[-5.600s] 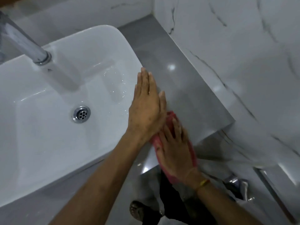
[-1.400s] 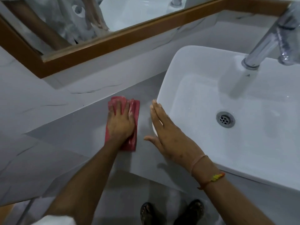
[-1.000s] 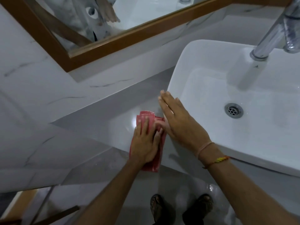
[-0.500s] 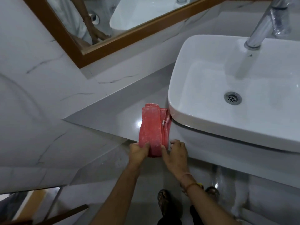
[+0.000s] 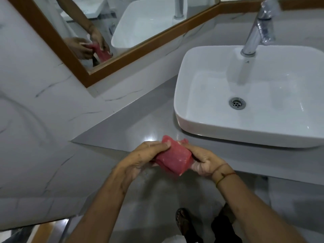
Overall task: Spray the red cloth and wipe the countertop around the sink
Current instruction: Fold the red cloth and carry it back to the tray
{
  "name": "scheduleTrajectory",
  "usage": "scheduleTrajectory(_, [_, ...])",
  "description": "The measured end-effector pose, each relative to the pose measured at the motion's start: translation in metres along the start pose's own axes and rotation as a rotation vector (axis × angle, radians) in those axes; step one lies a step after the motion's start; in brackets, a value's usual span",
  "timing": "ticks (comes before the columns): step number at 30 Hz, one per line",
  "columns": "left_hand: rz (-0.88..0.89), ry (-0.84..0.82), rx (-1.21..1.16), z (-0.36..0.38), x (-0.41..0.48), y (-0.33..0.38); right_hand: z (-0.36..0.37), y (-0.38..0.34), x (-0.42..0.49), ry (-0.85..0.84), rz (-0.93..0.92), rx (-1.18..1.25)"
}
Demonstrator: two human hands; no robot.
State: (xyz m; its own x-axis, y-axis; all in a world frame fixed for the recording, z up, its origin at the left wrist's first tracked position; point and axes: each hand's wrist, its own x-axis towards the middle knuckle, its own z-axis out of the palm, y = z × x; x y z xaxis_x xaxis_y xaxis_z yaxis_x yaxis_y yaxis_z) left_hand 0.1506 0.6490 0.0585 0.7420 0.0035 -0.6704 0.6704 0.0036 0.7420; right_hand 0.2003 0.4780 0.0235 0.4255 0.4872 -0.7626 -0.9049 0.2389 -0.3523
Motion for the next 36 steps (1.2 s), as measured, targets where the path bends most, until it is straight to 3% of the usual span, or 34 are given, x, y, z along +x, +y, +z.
scheduleTrajectory(3, [-0.056, -0.054, -0.019, 0.013, -0.008, 0.014, -0.016, -0.004, -0.029, 0.038, -0.084, 0.033])
scheduleTrajectory(7, [-0.051, -0.269, 0.067, 0.061, -0.019, 0.038, -0.048, -0.005, -0.089, 0.132, -0.268, 0.128])
scheduleTrajectory(14, [-0.014, -0.729, 0.468, 0.237, -0.052, 0.069, -0.151, 0.030, -0.246, 0.435, -0.630, 0.393])
scheduleTrajectory(21, [0.059, -1.113, 0.831, 0.438, -0.150, 0.035, -0.226, 0.148, -0.421, 0.635, -0.888, 0.638])
scheduleTrajectory(26, [0.060, -1.193, 0.978, 0.533, -0.210, -0.014, -0.266, 0.210, -0.493, 0.806, -0.883, 0.766])
scheduleTrajectory(30, [0.037, -1.154, 1.005, 0.587, -0.239, -0.047, -0.299, 0.231, -0.517, 0.869, -0.920, 0.928])
scheduleTrajectory(36, [0.218, -1.123, 1.013, 0.644, -0.243, -0.057, -0.354, 0.213, -0.533, 1.008, -0.971, 0.973])
